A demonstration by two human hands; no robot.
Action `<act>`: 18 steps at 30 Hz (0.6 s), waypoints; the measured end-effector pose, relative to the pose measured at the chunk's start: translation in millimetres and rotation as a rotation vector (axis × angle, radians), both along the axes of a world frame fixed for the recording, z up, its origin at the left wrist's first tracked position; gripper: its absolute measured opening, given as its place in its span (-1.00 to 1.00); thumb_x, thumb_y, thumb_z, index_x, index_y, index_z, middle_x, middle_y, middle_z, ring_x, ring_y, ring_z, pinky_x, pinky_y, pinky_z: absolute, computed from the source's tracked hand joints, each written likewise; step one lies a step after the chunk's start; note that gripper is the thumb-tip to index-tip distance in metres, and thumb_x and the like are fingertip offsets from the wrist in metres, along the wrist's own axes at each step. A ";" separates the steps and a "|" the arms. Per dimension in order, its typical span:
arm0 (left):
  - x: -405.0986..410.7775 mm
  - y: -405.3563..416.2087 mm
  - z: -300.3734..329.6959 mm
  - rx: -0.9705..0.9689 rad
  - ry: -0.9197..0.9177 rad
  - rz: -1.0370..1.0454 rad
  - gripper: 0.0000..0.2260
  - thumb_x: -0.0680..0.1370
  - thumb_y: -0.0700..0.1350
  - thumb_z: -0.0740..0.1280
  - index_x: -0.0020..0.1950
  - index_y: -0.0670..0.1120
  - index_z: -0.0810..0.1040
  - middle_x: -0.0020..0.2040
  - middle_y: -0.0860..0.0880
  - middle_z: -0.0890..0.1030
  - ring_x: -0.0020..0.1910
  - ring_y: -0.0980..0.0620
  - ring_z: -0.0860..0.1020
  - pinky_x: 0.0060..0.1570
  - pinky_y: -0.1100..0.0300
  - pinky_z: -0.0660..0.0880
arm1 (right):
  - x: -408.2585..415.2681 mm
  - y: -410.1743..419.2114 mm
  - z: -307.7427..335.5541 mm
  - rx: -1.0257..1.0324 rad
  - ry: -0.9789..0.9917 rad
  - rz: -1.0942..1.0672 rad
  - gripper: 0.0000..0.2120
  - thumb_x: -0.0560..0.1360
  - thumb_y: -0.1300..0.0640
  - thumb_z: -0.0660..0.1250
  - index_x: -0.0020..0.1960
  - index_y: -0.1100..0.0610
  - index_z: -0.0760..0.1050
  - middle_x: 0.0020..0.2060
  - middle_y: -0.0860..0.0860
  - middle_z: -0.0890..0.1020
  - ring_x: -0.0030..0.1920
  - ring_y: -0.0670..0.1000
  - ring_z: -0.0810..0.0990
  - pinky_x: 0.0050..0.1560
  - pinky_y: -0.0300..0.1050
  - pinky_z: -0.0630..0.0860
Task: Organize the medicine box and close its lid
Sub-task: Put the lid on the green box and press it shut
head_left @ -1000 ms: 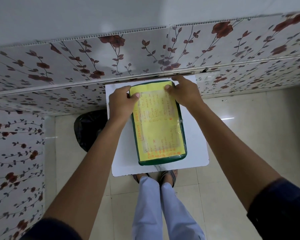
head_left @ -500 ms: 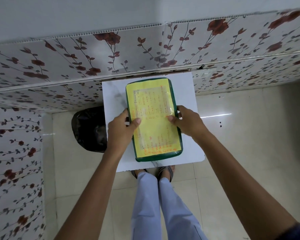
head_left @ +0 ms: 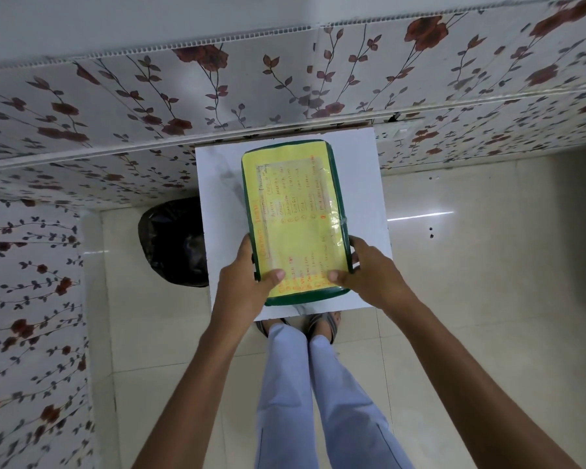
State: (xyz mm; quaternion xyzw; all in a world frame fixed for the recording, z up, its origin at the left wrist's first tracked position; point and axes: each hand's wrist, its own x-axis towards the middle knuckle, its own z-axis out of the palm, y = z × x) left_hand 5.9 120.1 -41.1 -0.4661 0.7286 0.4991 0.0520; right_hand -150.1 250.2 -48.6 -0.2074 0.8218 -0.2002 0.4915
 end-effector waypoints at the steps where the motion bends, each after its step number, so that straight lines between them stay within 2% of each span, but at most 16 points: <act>1: 0.4 2.0 -1.8 -0.018 0.014 0.020 -0.47 0.46 -0.13 0.40 0.38 0.01 0.28 0.05 0.09 0.54 0.00 0.06 0.50 -0.05 0.19 0.46 | 1.0 0.5 -1.2 -0.004 0.013 -0.007 -0.36 0.41 0.02 0.41 0.39 0.08 0.21 0.17 0.13 0.52 -0.02 0.03 0.48 -0.13 -0.18 0.44; 4: -1.9 2.7 -5.9 -0.039 0.002 0.045 -0.48 0.45 -0.18 0.39 0.36 -0.01 0.31 0.09 0.00 0.60 -0.02 0.05 0.51 -0.06 0.20 0.46 | 1.9 -0.5 -4.0 -0.003 0.016 -0.015 -0.38 0.42 0.03 0.40 0.39 0.08 0.22 0.17 0.14 0.50 0.08 0.10 0.51 -0.09 -0.16 0.42; 8: -2.2 4.9 -3.5 -0.055 -0.022 0.025 -0.49 0.46 -0.17 0.38 0.37 -0.03 0.30 0.14 -0.05 0.61 -0.02 0.03 0.51 -0.05 0.18 0.47 | 2.8 -0.1 -3.7 -0.002 0.007 -0.012 -0.41 0.43 0.04 0.39 0.38 0.09 0.23 0.18 0.16 0.49 0.12 0.13 0.50 -0.07 -0.14 0.41; 13: -8.3 6.9 5.3 -0.068 -0.096 0.007 -0.50 0.52 -0.12 0.31 0.41 -0.07 0.23 0.20 -0.12 0.57 0.12 -0.16 0.54 -0.02 0.11 0.46 | 0.5 -0.5 7.3 -0.028 -0.002 -0.061 -0.38 0.41 0.00 0.41 0.38 0.11 0.26 0.17 0.13 0.54 0.04 0.04 0.49 -0.08 -0.15 0.40; 15: -6.8 12.6 12.7 -0.062 -0.188 -0.060 -0.53 0.57 -0.09 0.22 0.44 -0.11 0.16 0.21 -0.18 0.56 0.10 -0.23 0.54 0.00 0.01 0.48 | 1.0 2.6 16.7 -0.022 -0.040 -0.088 -0.40 0.42 0.00 0.40 0.38 0.10 0.27 0.19 0.12 0.55 0.05 0.07 0.52 -0.04 -0.12 0.44; 18: 2.1 21.9 31.0 0.012 -0.211 -0.048 -0.62 0.58 -0.09 0.18 0.39 -0.09 0.27 0.20 -0.11 0.55 0.15 -0.13 0.51 0.03 0.07 0.44 | 0.5 10.1 38.4 -0.009 -0.128 -0.157 -0.41 0.46 0.02 0.36 0.41 0.10 0.23 0.29 0.14 0.49 0.17 0.10 0.49 0.14 -0.03 0.46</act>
